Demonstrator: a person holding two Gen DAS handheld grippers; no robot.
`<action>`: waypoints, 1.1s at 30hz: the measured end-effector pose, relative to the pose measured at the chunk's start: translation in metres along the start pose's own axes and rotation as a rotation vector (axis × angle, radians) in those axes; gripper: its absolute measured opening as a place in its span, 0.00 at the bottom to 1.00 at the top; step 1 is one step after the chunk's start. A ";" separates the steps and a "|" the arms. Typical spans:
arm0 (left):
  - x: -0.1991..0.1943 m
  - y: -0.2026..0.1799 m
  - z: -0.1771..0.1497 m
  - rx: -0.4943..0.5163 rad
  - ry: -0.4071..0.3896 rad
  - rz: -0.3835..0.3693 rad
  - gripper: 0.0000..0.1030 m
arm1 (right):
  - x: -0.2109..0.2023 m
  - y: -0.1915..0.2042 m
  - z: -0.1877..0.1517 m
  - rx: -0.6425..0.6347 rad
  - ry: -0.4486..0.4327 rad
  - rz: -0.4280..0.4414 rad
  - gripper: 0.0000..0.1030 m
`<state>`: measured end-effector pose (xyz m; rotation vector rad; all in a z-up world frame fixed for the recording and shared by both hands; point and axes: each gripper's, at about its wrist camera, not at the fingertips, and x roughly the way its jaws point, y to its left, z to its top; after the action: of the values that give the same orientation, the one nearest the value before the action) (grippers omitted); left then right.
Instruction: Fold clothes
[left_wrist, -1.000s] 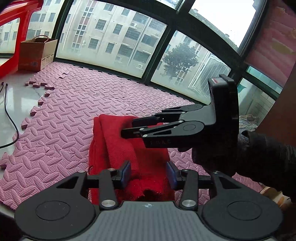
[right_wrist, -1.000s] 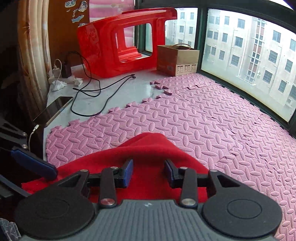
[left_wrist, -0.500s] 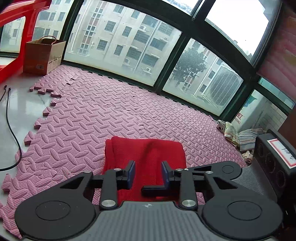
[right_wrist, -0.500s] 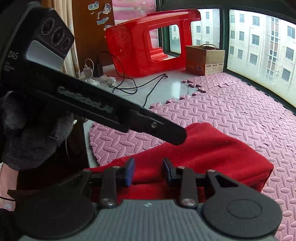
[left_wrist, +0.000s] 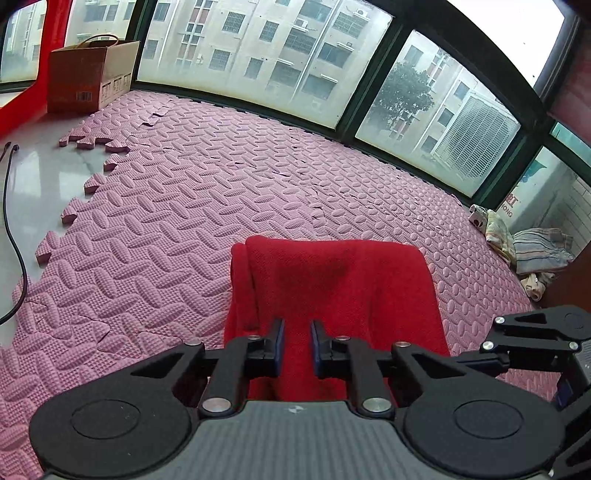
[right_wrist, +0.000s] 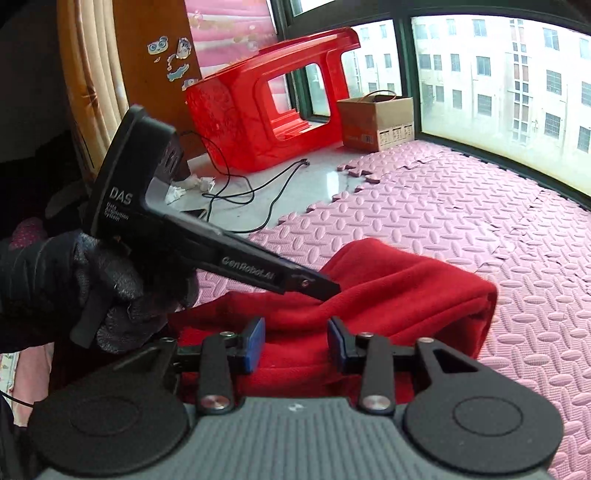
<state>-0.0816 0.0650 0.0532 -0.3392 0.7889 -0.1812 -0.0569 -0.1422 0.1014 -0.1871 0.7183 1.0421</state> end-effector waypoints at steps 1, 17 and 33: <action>0.000 0.000 -0.001 -0.003 -0.001 -0.001 0.16 | -0.003 -0.006 0.003 0.020 -0.014 -0.015 0.36; -0.022 0.010 -0.003 -0.027 -0.041 0.050 0.18 | 0.006 -0.004 -0.016 -0.077 0.062 -0.101 0.37; -0.057 -0.014 -0.028 0.005 -0.033 -0.025 0.10 | -0.001 0.016 -0.022 -0.001 0.076 0.103 0.19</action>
<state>-0.1411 0.0620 0.0776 -0.3468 0.7523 -0.2002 -0.0805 -0.1451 0.0884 -0.1925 0.8032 1.1385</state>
